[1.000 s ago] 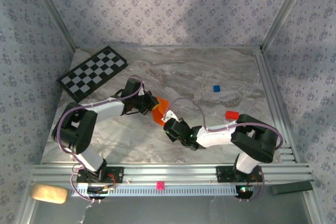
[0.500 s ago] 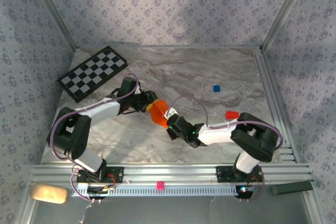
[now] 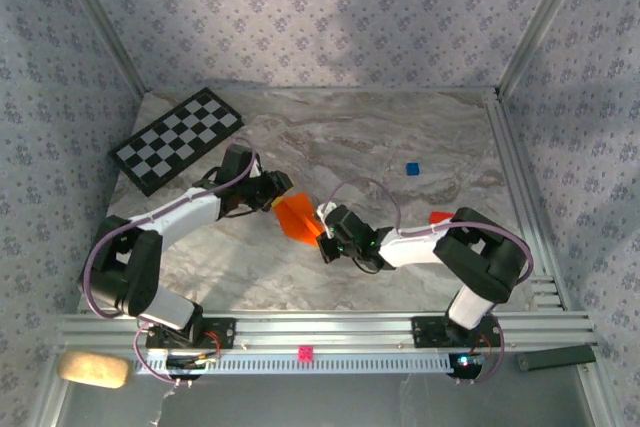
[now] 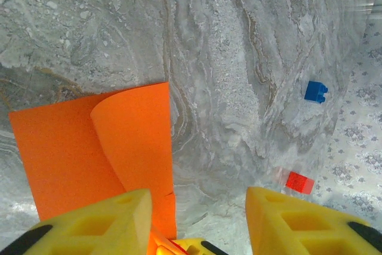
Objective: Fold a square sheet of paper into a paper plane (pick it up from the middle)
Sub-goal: Fourth fold the wing at the center of the table.
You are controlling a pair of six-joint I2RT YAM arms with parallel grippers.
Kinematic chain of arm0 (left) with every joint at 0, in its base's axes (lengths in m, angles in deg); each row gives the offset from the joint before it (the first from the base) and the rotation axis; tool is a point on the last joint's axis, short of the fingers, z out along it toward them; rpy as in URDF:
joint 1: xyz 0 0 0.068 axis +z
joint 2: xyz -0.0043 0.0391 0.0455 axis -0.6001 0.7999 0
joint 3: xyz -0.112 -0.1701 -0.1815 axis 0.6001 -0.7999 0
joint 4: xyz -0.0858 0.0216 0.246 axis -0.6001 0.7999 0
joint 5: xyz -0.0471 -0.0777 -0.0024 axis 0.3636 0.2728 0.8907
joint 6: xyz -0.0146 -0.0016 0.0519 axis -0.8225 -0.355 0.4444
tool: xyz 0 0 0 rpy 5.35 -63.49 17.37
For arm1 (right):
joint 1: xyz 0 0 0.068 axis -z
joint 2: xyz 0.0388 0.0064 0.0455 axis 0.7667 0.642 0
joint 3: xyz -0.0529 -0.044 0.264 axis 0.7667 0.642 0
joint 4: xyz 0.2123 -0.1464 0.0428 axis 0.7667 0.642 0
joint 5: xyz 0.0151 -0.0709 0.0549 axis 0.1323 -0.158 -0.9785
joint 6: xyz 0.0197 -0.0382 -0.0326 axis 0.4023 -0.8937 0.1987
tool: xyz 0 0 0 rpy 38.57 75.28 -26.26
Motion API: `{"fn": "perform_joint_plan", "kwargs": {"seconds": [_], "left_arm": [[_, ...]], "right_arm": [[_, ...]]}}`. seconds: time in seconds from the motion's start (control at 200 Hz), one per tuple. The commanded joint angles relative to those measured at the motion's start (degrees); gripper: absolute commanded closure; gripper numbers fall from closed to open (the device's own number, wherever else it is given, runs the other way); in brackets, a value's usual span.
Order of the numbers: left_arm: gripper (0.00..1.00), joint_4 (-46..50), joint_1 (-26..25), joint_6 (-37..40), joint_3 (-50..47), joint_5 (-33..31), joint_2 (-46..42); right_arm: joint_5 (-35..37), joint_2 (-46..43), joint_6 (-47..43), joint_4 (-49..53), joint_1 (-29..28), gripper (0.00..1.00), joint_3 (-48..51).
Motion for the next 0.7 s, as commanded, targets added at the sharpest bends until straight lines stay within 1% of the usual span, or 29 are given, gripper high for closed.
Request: {"fn": "perform_joint_plan", "kwargs": {"seconds": [0.0,0.13,0.21,0.355,0.515,0.695], "left_arm": [[0.6,0.87,0.32,1.34,-0.66,0.17,-0.53],[0.68,0.33,0.32,1.54,-1.22,0.76,-0.17],[0.75,-0.32,0.41,1.38,-2.01,1.21,-0.37],[0.83,-2.25,0.33,0.85,-4.07,2.33,-0.76],[0.89,-4.49,0.32,0.52,-6.64,4.19,-0.59],[0.93,-8.95,-0.07,-0.1,-8.0,7.75,1.02]], "right_arm": [[-7.41,1.29,2.78,-0.38,1.31,1.0,-0.5],[-13.73,2.43,5.27,-0.16,3.64,1.0,-1.44],[-16.06,3.35,7.43,0.16,5.07,1.0,-1.89],[-19.98,5.4,10.85,0.16,6.9,1.0,-2.93],[-22.86,7.22,13.57,0.49,8.11,1.0,-3.93],[-23.36,8.18,15.47,0.15,8.43,1.0,-3.94]]}}
